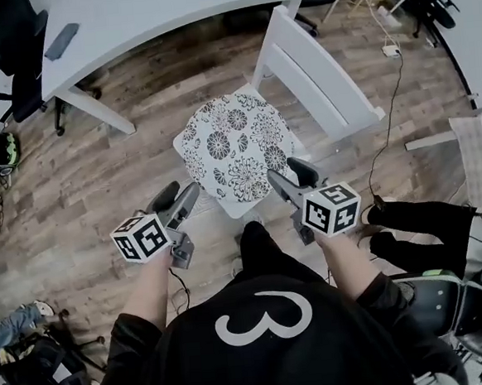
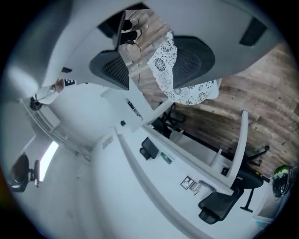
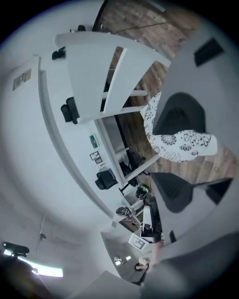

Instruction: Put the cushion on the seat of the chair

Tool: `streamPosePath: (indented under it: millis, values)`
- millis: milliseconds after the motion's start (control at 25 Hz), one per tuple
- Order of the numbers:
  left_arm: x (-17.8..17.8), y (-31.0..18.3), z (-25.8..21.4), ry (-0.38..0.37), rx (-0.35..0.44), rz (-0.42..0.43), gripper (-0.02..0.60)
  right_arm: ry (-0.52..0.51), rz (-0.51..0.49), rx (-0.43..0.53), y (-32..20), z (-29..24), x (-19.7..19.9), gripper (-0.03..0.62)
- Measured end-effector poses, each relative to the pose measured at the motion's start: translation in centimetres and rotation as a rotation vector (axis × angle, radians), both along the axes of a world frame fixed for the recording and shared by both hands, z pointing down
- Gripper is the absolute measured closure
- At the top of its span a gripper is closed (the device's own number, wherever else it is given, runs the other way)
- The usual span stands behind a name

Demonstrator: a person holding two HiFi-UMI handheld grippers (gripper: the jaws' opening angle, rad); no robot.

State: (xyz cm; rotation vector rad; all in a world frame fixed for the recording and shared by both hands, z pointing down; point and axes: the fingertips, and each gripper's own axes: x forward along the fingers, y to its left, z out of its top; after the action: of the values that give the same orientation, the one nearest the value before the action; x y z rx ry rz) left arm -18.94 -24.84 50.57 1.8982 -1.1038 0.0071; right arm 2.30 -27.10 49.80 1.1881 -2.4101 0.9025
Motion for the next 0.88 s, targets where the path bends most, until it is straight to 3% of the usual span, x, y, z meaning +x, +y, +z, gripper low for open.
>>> streamPosePath:
  millis: [120, 280, 440, 600, 880]
  values:
    - [1.1, 2.8, -5.9, 0.023, 0.104, 0.067, 0.321, -0.071, -0.055, 0.055, 3.8, -5.0, -2.3, 0.361]
    - [2.9, 8.0, -12.8, 0.120, 0.210, 0.165, 0.412, -0.186, -0.098, 0.085, 9.7, -10.2, -4.3, 0.431]
    - [4.5, 13.1, -17.3, 0.135, 0.289, 0.271, 0.512, -0.292, -0.140, 0.144, 14.6, -14.9, -5.5, 0.568]
    - [5.8, 17.1, -20.7, 0.188, 0.349, 0.353, 0.557, -0.379, -0.214, 0.204, 18.1, -19.0, -7.0, 0.582]
    - [6.7, 19.3, -23.1, 0.100, 0.411, 0.412, 0.568, -0.425, -0.281, 0.205, 21.3, -21.3, -7.7, 0.585]
